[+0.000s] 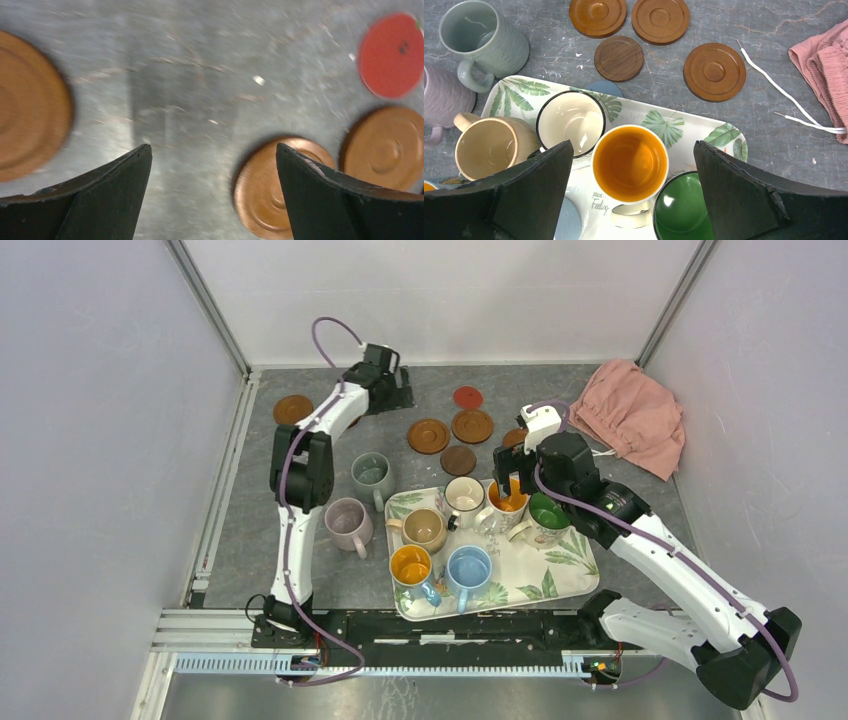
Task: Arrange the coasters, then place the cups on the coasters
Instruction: Move the coaster to the center of the board.
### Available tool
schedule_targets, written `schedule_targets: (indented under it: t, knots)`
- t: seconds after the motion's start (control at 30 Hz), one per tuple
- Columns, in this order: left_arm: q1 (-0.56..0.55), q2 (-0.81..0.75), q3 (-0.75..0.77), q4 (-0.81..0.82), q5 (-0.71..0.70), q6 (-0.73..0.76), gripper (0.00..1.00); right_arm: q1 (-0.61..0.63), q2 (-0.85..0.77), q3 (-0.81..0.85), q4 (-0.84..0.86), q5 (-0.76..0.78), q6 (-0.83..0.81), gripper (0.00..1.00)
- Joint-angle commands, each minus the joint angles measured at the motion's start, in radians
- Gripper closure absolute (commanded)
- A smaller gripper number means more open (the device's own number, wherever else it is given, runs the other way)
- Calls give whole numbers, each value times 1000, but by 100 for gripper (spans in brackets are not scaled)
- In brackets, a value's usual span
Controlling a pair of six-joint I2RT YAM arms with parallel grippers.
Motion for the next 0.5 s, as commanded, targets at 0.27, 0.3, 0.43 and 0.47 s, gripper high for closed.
schedule_targets:
  t: [0.27,0.3,0.43,0.47]
  knots:
    - [-172,-98,-60,54,12,-24,0,-5,-32,5,2,21,0,2]
    - [-179,-97,-65,60,17,-26,0,-5,-32,5,1,22,0,2]
    - [-200,-86,-74,64,29,-27,0,-4,-39,0,0,24,2,2]
    - [-204,-80,-73,64,37,-27,0,-4,-42,-1,0,25,3,2]
